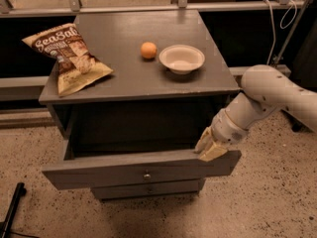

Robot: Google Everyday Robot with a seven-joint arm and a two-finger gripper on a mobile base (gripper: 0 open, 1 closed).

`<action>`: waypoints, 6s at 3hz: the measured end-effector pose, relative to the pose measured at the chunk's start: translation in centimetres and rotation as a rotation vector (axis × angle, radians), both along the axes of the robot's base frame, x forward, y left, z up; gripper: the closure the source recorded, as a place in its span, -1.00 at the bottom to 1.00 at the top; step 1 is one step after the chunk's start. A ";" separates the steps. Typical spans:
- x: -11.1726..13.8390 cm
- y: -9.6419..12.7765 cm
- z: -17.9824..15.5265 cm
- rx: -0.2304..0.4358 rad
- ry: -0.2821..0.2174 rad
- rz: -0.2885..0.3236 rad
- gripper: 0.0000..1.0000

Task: Open top drawer

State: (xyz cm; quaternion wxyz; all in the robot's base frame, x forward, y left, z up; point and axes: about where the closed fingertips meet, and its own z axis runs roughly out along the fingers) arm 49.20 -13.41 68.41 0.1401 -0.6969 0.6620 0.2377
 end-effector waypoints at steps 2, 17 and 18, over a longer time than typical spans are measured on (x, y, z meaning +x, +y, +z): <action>-1.0 0.2 0.6 0.013 0.011 0.008 1.00; -6.3 1.7 -1.1 0.077 0.058 0.114 1.00; -3.4 -1.3 1.2 0.057 -0.039 0.062 1.00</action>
Offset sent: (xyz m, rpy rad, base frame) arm -0.0612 0.0287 0.0354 0.0716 0.0547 0.0429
